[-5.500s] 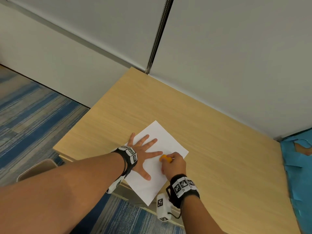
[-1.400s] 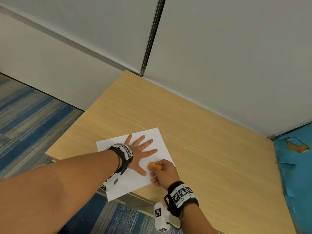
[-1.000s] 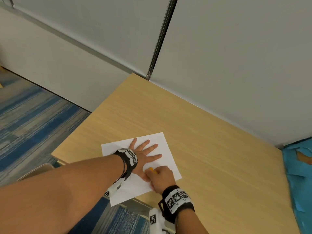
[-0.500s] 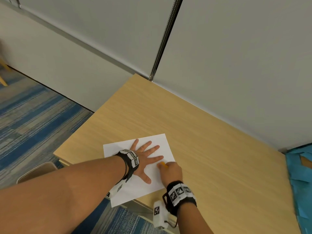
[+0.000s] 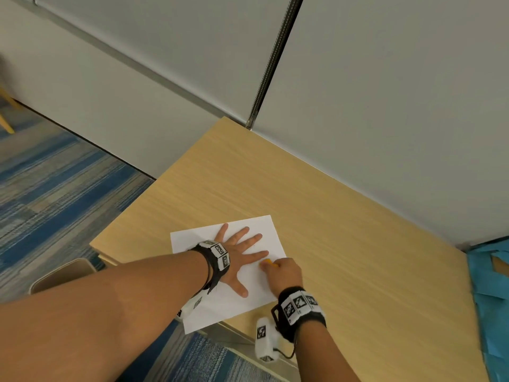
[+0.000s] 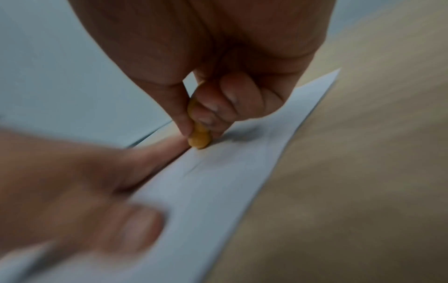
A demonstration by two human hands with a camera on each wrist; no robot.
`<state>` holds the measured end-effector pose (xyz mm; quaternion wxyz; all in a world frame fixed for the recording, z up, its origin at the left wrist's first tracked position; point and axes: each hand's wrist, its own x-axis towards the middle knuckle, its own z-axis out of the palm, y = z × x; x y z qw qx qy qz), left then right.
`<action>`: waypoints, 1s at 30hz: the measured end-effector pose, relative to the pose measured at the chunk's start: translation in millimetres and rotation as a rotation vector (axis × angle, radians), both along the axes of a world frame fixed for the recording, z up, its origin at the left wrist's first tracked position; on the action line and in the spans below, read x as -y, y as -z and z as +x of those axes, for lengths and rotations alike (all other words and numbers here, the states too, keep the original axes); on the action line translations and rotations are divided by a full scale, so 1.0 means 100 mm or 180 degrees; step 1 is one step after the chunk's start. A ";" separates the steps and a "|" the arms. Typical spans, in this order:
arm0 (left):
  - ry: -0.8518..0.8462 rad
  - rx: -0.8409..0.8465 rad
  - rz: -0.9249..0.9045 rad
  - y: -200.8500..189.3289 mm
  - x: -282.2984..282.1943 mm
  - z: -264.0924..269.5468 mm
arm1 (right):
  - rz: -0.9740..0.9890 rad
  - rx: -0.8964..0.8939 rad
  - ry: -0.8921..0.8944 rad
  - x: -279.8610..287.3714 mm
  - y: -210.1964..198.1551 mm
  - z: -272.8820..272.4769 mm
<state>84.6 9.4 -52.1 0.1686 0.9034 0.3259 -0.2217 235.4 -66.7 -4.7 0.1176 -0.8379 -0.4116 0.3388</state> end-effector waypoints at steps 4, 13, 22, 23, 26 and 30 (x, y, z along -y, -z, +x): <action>-0.0014 -0.0005 0.0057 -0.02 0.02 -0.01 | -0.0105 -0.0225 -0.0449 0.15 0.05 -0.24; -0.0004 0.0019 0.0053 -0.03 0.01 -0.01 | -0.0097 -0.0221 -0.0332 0.10 0.00 -0.17; -0.0023 0.0008 0.0031 -0.04 0.02 -0.01 | -0.0053 -0.0252 -0.0102 0.02 0.00 -0.03; -0.0042 -0.0010 -0.0017 -0.06 0.02 0.00 | 0.0006 -0.0209 0.0033 -0.02 0.00 0.03; -0.0045 -0.0060 -0.0018 -0.10 0.03 0.00 | -0.0038 -0.0245 -0.0172 0.04 0.02 -0.11; -0.0069 -0.0039 -0.0101 -0.13 0.01 0.01 | 0.0054 -0.0308 0.0041 -0.03 0.03 -0.06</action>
